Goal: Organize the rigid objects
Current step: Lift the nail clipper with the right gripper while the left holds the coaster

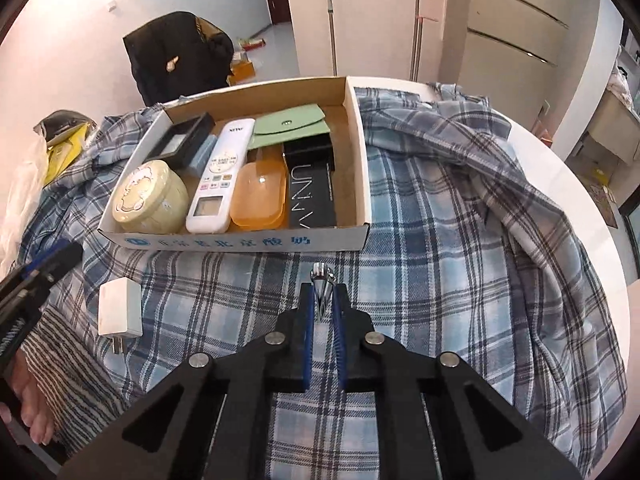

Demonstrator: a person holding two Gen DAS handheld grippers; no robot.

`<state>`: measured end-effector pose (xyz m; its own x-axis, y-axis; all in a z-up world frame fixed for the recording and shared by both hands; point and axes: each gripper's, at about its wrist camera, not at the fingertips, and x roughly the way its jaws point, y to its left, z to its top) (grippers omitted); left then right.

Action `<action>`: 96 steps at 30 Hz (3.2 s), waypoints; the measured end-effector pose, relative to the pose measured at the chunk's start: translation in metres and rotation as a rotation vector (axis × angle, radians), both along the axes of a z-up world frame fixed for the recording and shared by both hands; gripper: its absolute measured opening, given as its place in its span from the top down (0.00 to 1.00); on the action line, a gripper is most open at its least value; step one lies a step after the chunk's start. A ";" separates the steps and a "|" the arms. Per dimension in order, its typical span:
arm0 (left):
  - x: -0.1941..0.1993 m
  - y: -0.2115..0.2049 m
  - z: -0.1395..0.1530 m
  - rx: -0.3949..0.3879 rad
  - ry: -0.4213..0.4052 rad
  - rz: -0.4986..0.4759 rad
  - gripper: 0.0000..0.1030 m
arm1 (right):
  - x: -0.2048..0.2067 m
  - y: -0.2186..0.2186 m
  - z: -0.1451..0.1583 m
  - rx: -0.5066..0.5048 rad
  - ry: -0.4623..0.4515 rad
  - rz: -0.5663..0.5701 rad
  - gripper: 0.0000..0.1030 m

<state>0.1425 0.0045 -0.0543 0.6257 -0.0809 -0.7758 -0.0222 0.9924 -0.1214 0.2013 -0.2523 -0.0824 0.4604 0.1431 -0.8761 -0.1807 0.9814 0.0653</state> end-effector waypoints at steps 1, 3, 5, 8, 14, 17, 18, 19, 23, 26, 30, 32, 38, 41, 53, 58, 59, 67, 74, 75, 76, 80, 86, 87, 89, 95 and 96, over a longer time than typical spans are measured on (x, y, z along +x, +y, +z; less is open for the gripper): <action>0.001 0.001 -0.004 -0.003 0.036 0.005 0.47 | 0.000 -0.001 -0.001 0.010 0.001 0.003 0.92; 0.001 0.003 -0.011 -0.047 0.096 0.011 0.44 | 0.001 -0.001 -0.003 0.014 -0.013 0.006 0.92; 0.003 -0.001 -0.016 -0.054 0.150 0.000 0.44 | 0.002 -0.001 -0.004 0.013 -0.021 0.010 0.92; 0.007 -0.013 -0.022 -0.027 0.210 -0.022 0.44 | 0.003 0.000 -0.005 0.017 -0.018 0.021 0.92; 0.020 -0.029 -0.031 0.037 0.263 -0.016 0.44 | 0.007 -0.001 -0.023 0.039 0.044 0.026 1.00; 0.023 -0.035 -0.036 0.077 0.289 -0.025 0.44 | 0.007 -0.002 -0.023 0.036 0.042 0.029 1.00; 0.024 -0.034 -0.037 0.080 0.294 -0.026 0.44 | 0.007 -0.003 -0.023 0.044 0.046 0.030 1.00; 0.025 -0.035 -0.038 0.083 0.301 -0.027 0.45 | 0.007 -0.004 -0.024 0.051 0.050 0.028 1.00; 0.024 -0.032 -0.038 0.081 0.279 -0.045 0.51 | 0.006 -0.010 -0.021 0.082 0.050 0.017 1.00; 0.022 -0.031 -0.034 0.086 0.259 -0.062 0.52 | 0.003 -0.013 -0.015 0.054 0.014 0.010 1.00; 0.021 -0.031 -0.028 0.090 0.266 -0.095 0.53 | 0.002 -0.015 -0.011 0.054 0.000 -0.001 1.00; 0.023 -0.029 -0.029 0.080 0.277 -0.098 0.53 | 0.002 -0.016 -0.012 0.064 0.007 0.000 1.00; 0.030 -0.033 -0.045 0.115 0.344 -0.111 0.47 | 0.001 -0.017 -0.012 0.070 0.009 0.007 1.00; 0.031 -0.039 -0.049 0.154 0.353 -0.120 0.43 | 0.001 -0.017 -0.011 0.070 0.004 0.007 1.00; 0.004 -0.035 0.003 0.005 0.026 -0.206 0.54 | -0.001 -0.021 -0.010 0.067 -0.004 -0.003 1.00; -0.004 -0.020 0.013 -0.159 -0.083 -0.260 0.54 | 0.006 -0.022 -0.021 0.104 0.050 -0.002 1.00; -0.004 -0.015 0.009 -0.188 -0.094 -0.259 0.54 | 0.007 -0.022 -0.024 0.117 0.063 0.002 1.00; 0.009 -0.008 -0.015 -0.201 -0.019 -0.227 0.54 | 0.012 -0.005 -0.032 0.018 0.058 0.005 1.00; 0.010 -0.001 -0.026 -0.240 0.006 -0.220 0.53 | 0.013 0.004 -0.031 0.050 0.108 0.028 1.00; 0.013 0.002 -0.030 -0.265 0.023 -0.222 0.53 | 0.012 0.004 -0.030 0.067 0.121 0.031 0.99; 0.016 0.004 -0.033 -0.281 0.042 -0.219 0.53 | 0.012 0.005 -0.031 0.086 0.134 0.034 1.00; 0.028 0.016 -0.051 -0.366 0.139 -0.188 0.54 | 0.012 0.011 -0.033 0.124 0.173 0.047 1.00; 0.026 0.015 -0.050 -0.352 0.137 -0.180 0.54 | 0.018 0.023 -0.033 0.143 0.171 0.045 0.99; 0.027 0.014 -0.050 -0.346 0.137 -0.180 0.54 | 0.018 0.025 -0.033 0.144 0.173 0.047 0.98; 0.025 0.014 -0.049 -0.343 0.137 -0.180 0.54 | 0.018 0.027 -0.033 0.130 0.168 0.046 0.97; 0.025 0.016 -0.049 -0.339 0.137 -0.180 0.54 | 0.017 0.035 -0.022 0.140 0.120 0.044 0.59; 0.026 0.013 -0.049 -0.336 0.137 -0.180 0.54 | 0.016 0.037 -0.020 0.121 0.102 0.048 0.58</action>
<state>0.1681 0.0171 -0.1036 0.4713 -0.4430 -0.7627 0.1098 0.8875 -0.4476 0.2175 -0.2148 -0.1021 0.3604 0.2704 -0.8927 -0.2136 0.9556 0.2032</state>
